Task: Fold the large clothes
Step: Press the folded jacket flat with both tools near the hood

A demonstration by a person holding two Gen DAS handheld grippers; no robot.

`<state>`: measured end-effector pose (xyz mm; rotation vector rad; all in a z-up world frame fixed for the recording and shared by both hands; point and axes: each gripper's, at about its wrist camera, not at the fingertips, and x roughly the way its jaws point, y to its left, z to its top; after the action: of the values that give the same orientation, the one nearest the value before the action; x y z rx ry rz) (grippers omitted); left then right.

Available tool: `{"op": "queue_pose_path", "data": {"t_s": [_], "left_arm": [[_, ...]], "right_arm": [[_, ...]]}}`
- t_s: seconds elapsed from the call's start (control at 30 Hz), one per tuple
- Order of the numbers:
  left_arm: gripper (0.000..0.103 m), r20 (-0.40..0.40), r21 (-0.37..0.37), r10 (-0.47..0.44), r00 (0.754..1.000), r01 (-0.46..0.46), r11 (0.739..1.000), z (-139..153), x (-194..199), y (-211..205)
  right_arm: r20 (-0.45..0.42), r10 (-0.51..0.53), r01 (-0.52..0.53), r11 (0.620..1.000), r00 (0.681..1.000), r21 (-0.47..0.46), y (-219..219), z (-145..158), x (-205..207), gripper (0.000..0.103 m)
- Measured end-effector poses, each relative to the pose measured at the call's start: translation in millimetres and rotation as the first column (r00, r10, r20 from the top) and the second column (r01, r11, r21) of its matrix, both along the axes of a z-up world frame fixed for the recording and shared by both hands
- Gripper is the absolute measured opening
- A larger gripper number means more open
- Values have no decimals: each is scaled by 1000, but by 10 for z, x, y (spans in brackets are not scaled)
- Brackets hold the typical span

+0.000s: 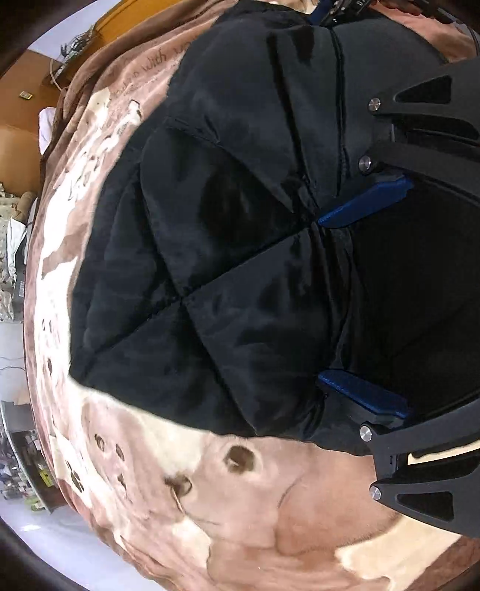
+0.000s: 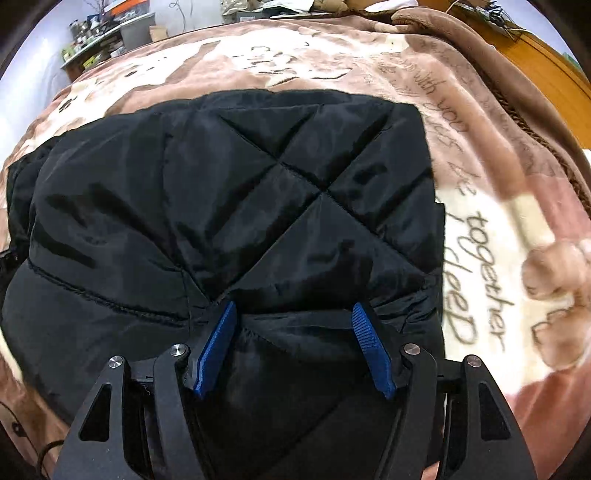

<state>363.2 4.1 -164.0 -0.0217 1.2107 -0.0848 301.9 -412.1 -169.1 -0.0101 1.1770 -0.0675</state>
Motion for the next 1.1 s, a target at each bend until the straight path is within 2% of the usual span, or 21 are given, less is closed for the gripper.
{"op": "queue_pose_path", "data": {"t_s": [0.17, 0.3, 0.47, 0.57, 0.63, 0.7, 0.8, 0.9, 1.0, 1.1], "left_arm": [[80, -37, -19, -5, 999, 4, 1000, -174, 43, -21], [80, -31, 3, 5, 1000, -5, 1000, -120, 56, -92], [80, 30, -40, -20, 999, 22, 999, 266, -60, 16], [80, 91, -43, -24, 996, 28, 999, 494, -211, 132], [80, 120, -36, -9, 993, 13, 999, 559, -310, 219], [80, 117, -52, 17, 993, -11, 999, 519, -375, 320], [80, 48, 20, 27, 998, -28, 999, 221, -344, 346], [80, 21, -29, 71, 997, -70, 997, 14, -307, 382], [80, 25, 8, 54, 998, -54, 999, -21, -275, 284], [81, 7, -24, 75, 997, -74, 997, -68, -298, 399]], "right_arm": [[-19, -12, 13, 997, 1000, 77, -55, -219, 90, 65], [-24, -11, 12, 999, 1000, 37, 15, -213, 125, 65], [7, 13, -13, 1000, 1000, 6, 129, 59, 54, 66], [103, 29, -31, 999, 994, 21, 97, 397, -148, 66], [130, 20, -24, 999, 991, 26, 56, 497, -271, 66], [105, 16, -20, 999, 994, 34, 5, 451, -343, 66], [47, 58, -58, 998, 997, -15, 44, 192, -427, 66], [40, 29, -29, 999, 999, 14, -31, 18, -323, 66], [33, 29, -29, 1000, 999, -2, -14, -87, -268, 68], [26, 8, -9, 999, 1000, 40, -77, -137, -187, 68]]}}
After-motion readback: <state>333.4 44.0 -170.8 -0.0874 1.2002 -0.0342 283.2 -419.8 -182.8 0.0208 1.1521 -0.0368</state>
